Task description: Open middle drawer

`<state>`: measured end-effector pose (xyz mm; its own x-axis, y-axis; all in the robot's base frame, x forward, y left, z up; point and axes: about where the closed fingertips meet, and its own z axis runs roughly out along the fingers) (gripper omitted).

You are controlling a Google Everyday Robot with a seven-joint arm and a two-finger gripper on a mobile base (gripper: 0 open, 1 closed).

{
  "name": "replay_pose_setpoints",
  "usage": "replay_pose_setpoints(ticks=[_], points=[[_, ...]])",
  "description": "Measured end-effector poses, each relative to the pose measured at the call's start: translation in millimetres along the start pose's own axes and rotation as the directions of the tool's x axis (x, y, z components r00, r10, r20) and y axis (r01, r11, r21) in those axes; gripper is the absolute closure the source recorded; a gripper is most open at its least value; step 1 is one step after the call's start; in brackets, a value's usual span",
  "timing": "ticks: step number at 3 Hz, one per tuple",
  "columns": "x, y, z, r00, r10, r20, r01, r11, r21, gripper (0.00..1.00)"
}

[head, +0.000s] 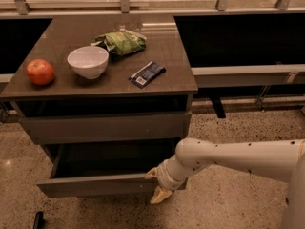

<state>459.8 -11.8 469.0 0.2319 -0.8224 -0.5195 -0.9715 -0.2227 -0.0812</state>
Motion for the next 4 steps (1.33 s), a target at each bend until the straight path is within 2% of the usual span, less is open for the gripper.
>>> replay_pose_setpoints(ticks=[1, 2, 3, 4], points=[[-14.5, -4.4, -15.2, 1.0, -0.017, -0.011, 0.018, 0.9995, 0.028, 0.41], [-19.6, -32.6, -35.8, 0.995, -0.026, -0.092, 0.036, 0.994, 0.104, 0.51], [-5.8, -68.3, -49.0, 0.992, 0.027, -0.125, -0.004, 0.9833, 0.182, 0.68], [10.1, -98.1, -49.2, 0.988, 0.083, -0.128, -0.051, 0.9706, 0.235, 0.91]])
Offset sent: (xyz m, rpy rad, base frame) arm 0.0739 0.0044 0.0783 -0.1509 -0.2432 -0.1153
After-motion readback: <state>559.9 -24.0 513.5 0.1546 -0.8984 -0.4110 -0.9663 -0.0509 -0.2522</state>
